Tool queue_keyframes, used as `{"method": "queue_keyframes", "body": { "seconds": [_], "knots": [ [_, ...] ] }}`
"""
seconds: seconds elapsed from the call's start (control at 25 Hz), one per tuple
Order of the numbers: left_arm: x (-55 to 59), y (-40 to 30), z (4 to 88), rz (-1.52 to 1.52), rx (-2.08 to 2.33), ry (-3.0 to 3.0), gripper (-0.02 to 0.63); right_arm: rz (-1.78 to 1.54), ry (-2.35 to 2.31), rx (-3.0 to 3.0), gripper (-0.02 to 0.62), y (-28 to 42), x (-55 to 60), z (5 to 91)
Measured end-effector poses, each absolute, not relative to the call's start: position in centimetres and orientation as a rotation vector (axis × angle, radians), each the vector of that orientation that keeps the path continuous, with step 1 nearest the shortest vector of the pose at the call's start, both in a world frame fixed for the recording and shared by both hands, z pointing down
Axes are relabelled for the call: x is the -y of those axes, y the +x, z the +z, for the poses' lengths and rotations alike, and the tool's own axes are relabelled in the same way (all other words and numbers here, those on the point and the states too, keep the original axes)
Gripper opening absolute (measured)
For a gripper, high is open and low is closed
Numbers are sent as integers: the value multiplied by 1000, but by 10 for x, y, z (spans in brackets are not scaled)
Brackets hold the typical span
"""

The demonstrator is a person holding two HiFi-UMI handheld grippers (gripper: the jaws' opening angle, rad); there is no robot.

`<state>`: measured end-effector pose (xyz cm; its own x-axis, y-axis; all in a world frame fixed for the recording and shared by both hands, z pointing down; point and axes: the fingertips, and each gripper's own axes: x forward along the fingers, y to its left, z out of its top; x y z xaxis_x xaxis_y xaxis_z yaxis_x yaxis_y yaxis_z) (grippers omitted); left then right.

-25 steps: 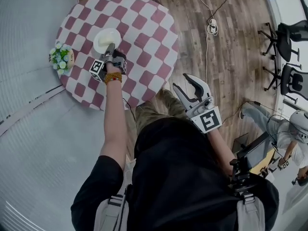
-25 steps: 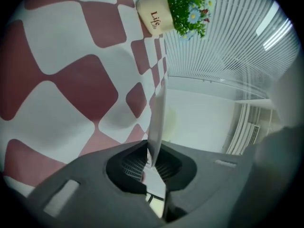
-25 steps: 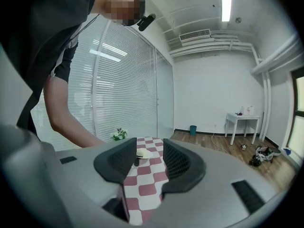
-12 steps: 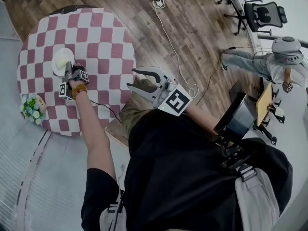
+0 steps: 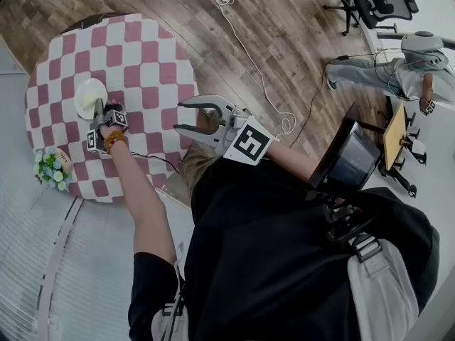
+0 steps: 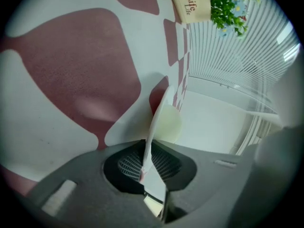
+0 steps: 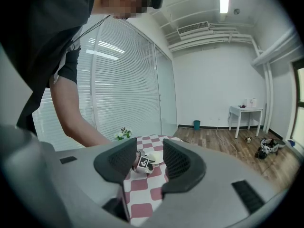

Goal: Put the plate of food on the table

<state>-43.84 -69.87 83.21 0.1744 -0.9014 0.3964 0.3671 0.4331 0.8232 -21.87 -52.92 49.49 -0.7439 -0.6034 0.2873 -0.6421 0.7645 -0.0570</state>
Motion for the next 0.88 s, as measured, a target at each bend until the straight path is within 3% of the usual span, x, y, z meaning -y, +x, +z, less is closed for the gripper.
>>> {"method": "queue_keyframes", "body": {
  "seconds": [0.88],
  "knots": [
    [665, -432, 839, -849, 1062, 581, 44, 230, 964, 2761, 179, -217, 531, 483]
  ]
}}
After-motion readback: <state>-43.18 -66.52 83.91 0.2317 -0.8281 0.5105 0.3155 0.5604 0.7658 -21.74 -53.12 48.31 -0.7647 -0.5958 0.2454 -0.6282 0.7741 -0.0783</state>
